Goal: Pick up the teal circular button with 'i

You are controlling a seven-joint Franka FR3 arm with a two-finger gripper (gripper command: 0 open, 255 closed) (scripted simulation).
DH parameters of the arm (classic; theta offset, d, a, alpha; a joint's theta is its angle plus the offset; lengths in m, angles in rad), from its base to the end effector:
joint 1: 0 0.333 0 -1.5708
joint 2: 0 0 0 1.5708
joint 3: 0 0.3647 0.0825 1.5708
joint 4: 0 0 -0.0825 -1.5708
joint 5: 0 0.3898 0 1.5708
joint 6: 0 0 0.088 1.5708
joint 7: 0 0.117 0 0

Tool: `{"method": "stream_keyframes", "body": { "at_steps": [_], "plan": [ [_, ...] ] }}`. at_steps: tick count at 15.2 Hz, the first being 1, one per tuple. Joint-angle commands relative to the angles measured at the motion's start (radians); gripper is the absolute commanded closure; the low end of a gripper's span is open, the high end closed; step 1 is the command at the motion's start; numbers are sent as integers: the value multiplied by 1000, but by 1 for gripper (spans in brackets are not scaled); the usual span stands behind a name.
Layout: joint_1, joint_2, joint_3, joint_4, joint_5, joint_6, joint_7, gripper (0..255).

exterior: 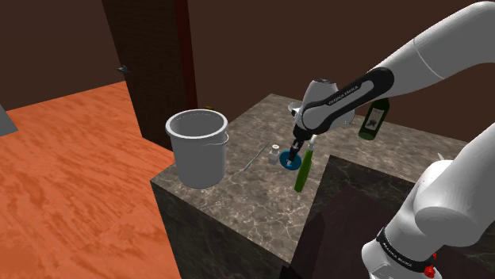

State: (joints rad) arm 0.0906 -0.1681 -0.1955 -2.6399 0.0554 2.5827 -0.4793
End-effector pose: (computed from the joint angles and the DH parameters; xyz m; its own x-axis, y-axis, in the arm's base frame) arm 0.4251 -0.0447 0.3441 0.9390 0.3208 0.1241 0.3246 -0.9458 -0.0107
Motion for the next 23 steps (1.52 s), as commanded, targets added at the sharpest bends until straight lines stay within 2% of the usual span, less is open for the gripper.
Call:
{"method": "stream_keyframes", "body": {
  "at_steps": [1,8,23],
  "plan": [
    [0,1,0,0,1,2,-1,255],
    [0,1,0,1,0,0,0,255],
    [-18,-157,19,83,-48,-237,46,255]
  ]
}}
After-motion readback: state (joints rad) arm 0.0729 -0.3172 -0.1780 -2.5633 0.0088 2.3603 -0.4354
